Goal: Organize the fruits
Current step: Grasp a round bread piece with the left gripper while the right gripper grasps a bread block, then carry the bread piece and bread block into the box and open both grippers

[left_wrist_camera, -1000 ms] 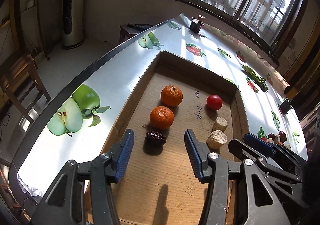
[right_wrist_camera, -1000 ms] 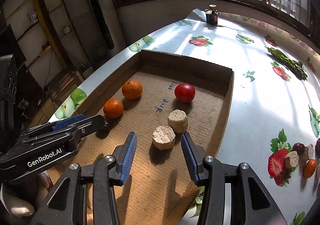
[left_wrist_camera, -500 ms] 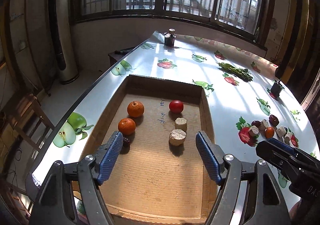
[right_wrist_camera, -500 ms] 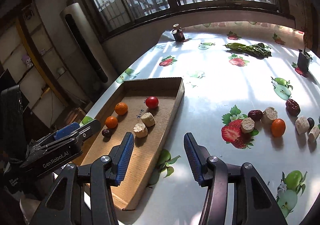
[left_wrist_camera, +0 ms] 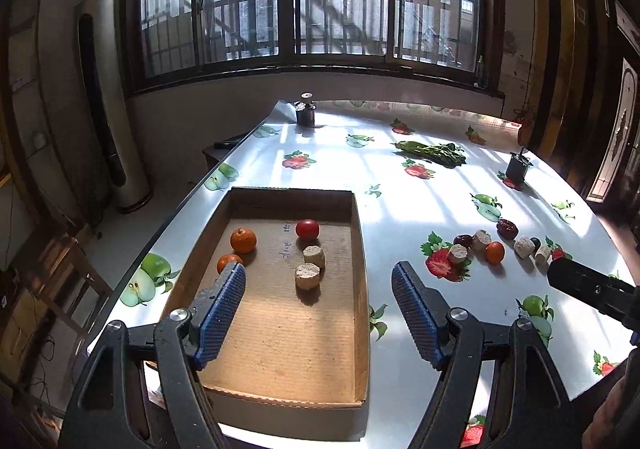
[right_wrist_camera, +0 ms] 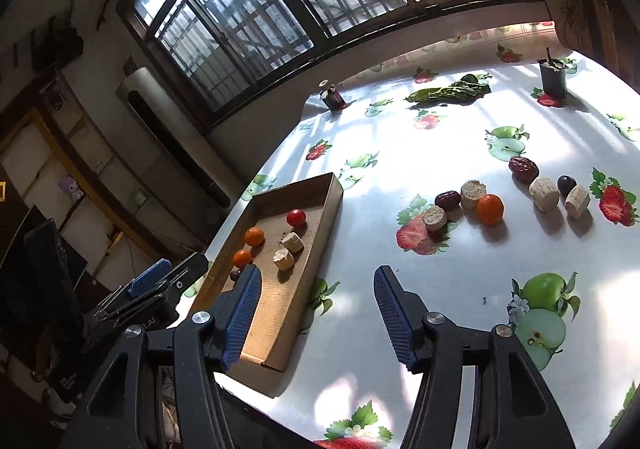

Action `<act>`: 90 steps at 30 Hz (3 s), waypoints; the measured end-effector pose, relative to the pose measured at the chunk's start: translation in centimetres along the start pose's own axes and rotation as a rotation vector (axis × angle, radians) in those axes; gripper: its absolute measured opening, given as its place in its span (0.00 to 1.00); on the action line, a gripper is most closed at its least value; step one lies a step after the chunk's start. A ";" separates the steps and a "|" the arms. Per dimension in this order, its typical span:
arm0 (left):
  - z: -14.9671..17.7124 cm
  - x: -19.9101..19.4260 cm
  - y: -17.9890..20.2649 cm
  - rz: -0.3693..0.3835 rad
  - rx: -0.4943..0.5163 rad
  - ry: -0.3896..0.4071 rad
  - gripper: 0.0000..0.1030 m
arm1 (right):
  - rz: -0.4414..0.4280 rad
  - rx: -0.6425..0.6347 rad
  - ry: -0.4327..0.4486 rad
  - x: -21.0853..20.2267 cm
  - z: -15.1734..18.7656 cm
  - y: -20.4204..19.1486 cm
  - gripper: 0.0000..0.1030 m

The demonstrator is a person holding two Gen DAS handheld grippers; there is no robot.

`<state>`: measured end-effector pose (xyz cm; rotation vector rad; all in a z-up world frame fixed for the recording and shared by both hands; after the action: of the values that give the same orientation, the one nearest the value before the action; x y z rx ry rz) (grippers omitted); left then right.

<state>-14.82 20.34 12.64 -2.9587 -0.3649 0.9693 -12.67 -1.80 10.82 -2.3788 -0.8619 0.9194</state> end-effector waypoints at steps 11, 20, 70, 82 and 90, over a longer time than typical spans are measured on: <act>0.6 -0.1 3.2 0.098 0.059 -0.031 0.73 | 0.191 0.021 0.151 -7.2 -1.4 5.1 0.75; 1.4 4.7 6.9 0.153 0.100 -0.161 0.74 | 0.380 0.123 0.133 -9.2 -3.0 14.4 0.75; 1.4 18.3 18.9 0.369 0.154 -0.245 0.26 | 0.552 -0.124 -0.163 4.1 -4.8 21.6 0.38; 0.9 14.0 15.1 0.415 0.071 -0.207 0.26 | 0.564 -0.160 -0.093 2.3 -4.0 18.1 0.38; 0.4 11.4 4.8 0.301 -0.073 -0.185 0.26 | 0.402 -0.221 -0.103 3.4 -3.8 10.2 0.38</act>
<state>-5.08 18.14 5.34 -3.0565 0.0505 1.2892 -3.97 -7.36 5.89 -2.7796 -0.5515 1.1574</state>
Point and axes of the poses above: each gripper's, at about its wrist camera, not at the fingertips, and x roughly the way its jaws point, y to its right, z to its underside, the point moved 2 cm from there along x, roughly the way its jaws point, and after that the axes turned 7 degrees about -z, right-handed, at the moved point
